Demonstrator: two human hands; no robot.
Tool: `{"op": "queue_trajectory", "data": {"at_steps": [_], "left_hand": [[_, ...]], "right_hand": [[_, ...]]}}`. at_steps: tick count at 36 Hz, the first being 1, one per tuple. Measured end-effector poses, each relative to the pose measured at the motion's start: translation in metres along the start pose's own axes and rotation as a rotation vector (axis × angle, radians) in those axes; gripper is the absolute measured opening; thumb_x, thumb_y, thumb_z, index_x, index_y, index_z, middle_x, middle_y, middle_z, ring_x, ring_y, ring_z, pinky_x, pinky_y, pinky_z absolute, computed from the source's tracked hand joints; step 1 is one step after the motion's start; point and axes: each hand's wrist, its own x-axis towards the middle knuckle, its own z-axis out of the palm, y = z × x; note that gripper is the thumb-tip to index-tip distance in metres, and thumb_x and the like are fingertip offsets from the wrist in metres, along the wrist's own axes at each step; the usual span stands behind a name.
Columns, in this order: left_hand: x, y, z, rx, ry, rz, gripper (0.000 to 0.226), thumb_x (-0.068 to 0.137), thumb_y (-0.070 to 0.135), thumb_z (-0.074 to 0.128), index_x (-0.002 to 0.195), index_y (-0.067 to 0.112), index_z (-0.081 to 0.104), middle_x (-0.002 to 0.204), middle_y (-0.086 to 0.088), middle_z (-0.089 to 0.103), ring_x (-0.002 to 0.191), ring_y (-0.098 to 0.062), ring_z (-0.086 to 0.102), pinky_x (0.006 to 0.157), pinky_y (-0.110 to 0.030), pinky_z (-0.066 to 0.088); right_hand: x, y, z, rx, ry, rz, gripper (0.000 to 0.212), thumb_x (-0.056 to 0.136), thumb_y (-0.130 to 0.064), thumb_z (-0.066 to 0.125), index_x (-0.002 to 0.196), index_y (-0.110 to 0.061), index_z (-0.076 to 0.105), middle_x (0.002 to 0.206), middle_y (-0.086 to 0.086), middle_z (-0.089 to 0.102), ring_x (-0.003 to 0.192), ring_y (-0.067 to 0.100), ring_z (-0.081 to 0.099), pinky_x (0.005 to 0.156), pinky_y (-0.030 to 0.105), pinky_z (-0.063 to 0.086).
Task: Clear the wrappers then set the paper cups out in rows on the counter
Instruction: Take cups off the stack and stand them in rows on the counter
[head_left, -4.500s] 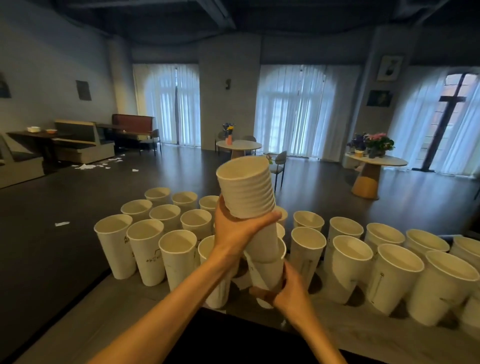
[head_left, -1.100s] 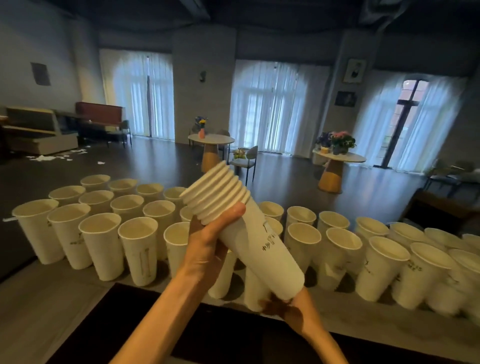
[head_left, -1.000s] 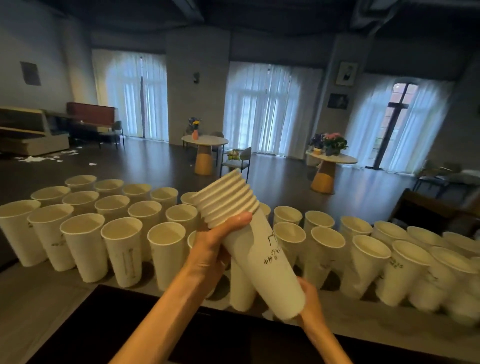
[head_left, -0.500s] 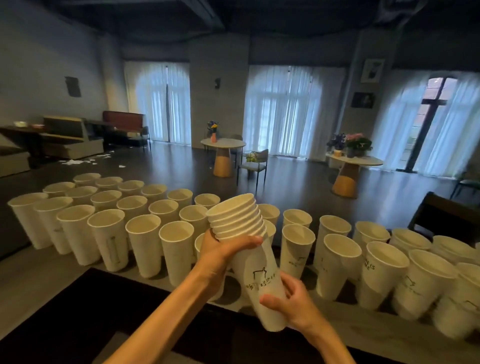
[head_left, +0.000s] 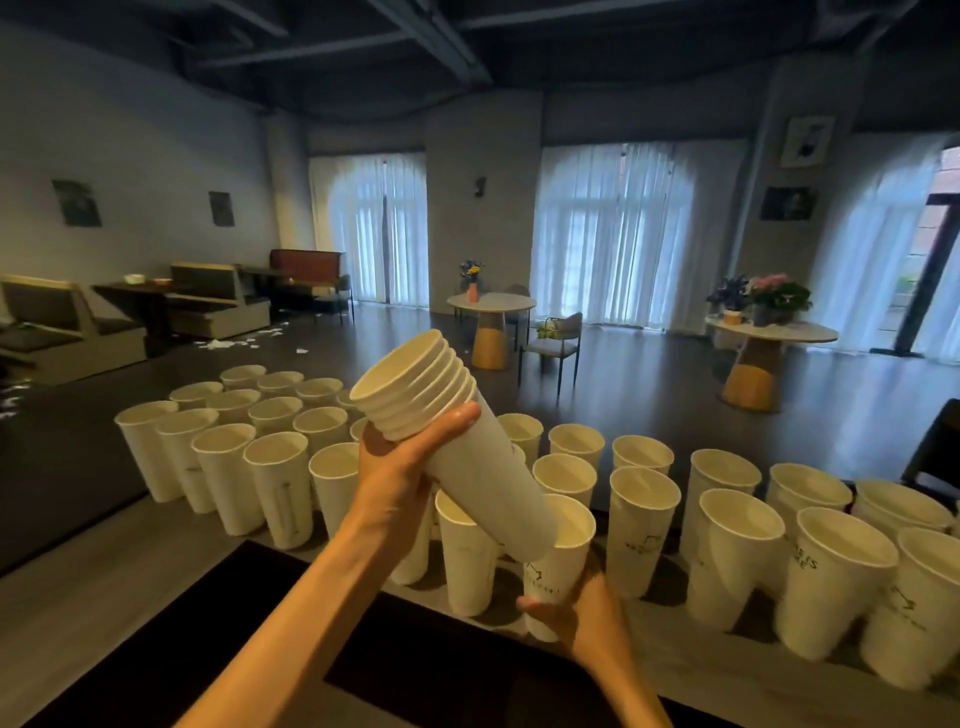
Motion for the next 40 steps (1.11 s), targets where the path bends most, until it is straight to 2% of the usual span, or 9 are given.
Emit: {"op": "queue_trajectory", "data": {"at_steps": [3, 7, 11, 15, 18, 22, 30, 35, 40], "left_hand": [[0.004, -0.006, -0.006, -0.056, -0.015, -0.042, 0.102, 0.035, 0.048, 0.099, 0.126, 0.019, 0.064, 0.112, -0.008, 0.071, 0.099, -0.016, 0.069, 0.077, -0.032, 0.059], [0.006, -0.017, -0.004, -0.102, -0.053, -0.171, 0.105, 0.032, 0.048, 0.099, 0.126, 0.020, 0.063, 0.116, -0.011, 0.071, 0.107, -0.024, 0.067, 0.087, -0.042, 0.060], [0.005, -0.032, 0.010, -0.160, -0.138, -0.351, 0.091, 0.032, 0.037, 0.093, 0.117, 0.017, 0.066, 0.097, -0.005, 0.074, 0.090, -0.019, 0.069, 0.068, -0.034, 0.060], [-0.008, -0.059, 0.037, -0.263, -0.260, -0.533, 0.075, 0.042, 0.032, 0.088, 0.114, 0.017, 0.070, 0.107, -0.013, 0.074, 0.096, -0.025, 0.069, 0.083, -0.044, 0.059], [-0.019, -0.076, 0.060, -0.352, -0.358, -0.648, 0.076, 0.049, 0.027, 0.087, 0.122, 0.010, 0.070, 0.121, -0.019, 0.071, 0.109, -0.032, 0.067, 0.103, -0.053, 0.050], [-0.024, -0.088, 0.074, -0.309, -0.398, -0.660, 0.083, 0.044, 0.032, 0.086, 0.122, 0.011, 0.068, 0.113, -0.016, 0.073, 0.097, -0.026, 0.069, 0.092, -0.049, 0.056], [-0.030, -0.092, 0.086, -0.230, -0.447, -0.425, 0.073, 0.040, 0.032, 0.085, 0.109, 0.016, 0.069, 0.098, -0.009, 0.077, 0.083, -0.020, 0.073, 0.071, -0.037, 0.062], [-0.018, -0.091, 0.088, -0.087, -0.361, -0.177, 0.079, 0.041, 0.034, 0.090, 0.114, 0.016, 0.068, 0.104, -0.008, 0.076, 0.096, -0.025, 0.073, 0.080, -0.040, 0.062], [0.003, -0.069, 0.091, -0.180, -0.306, -0.047, 0.047, 0.050, 0.030, 0.086, 0.096, 0.028, 0.075, 0.092, -0.001, 0.075, 0.087, -0.014, 0.072, 0.076, -0.035, 0.061]], "right_hand": [[-0.002, 0.012, -0.003, 0.050, 0.008, -0.130, 0.094, 0.052, -0.048, 0.092, 0.129, -0.015, 0.047, 0.121, 0.003, 0.062, 0.107, 0.020, 0.061, 0.096, 0.041, 0.052], [-0.006, 0.016, -0.018, -0.030, -0.019, -0.157, 0.057, 0.073, -0.039, 0.082, 0.113, -0.044, 0.042, 0.111, -0.017, 0.056, 0.116, 0.019, 0.058, 0.089, 0.028, 0.050], [-0.027, 0.014, -0.046, 0.093, -0.020, -0.115, 0.013, 0.096, -0.011, 0.059, 0.108, -0.017, 0.058, 0.108, 0.007, 0.064, 0.091, 0.014, 0.066, 0.062, 0.019, 0.056], [-0.059, 0.009, -0.087, 0.640, -0.157, -0.030, 0.051, 0.087, -0.040, 0.070, 0.129, -0.014, 0.060, 0.109, -0.005, 0.064, 0.086, 0.001, 0.064, 0.073, 0.018, 0.052], [-0.100, -0.006, -0.107, 0.769, -0.327, -0.128, 0.066, 0.082, -0.061, 0.062, 0.118, -0.007, 0.071, 0.104, 0.024, 0.070, 0.086, 0.034, 0.070, 0.077, 0.044, 0.058], [-0.126, -0.006, -0.121, 0.801, -0.478, -0.072, 0.084, 0.074, -0.066, 0.071, 0.127, -0.001, 0.060, 0.100, 0.029, 0.063, 0.079, 0.033, 0.064, 0.073, 0.039, 0.056], [-0.124, 0.003, -0.131, 0.557, -0.344, -0.116, 0.093, 0.068, -0.057, 0.080, 0.131, 0.004, 0.051, 0.110, 0.026, 0.066, 0.093, 0.035, 0.067, 0.085, 0.044, 0.054], [-0.107, 0.008, -0.137, 0.181, -0.064, -0.072, 0.092, 0.053, -0.029, 0.095, 0.132, -0.033, 0.047, 0.123, -0.013, 0.063, 0.114, 0.003, 0.059, 0.086, 0.019, 0.051], [-0.081, 0.026, -0.118, 0.077, 0.079, -0.037, 0.102, 0.055, -0.025, 0.094, 0.139, -0.036, 0.037, 0.128, -0.024, 0.046, 0.130, 0.005, 0.041, 0.110, 0.037, 0.041]]}}
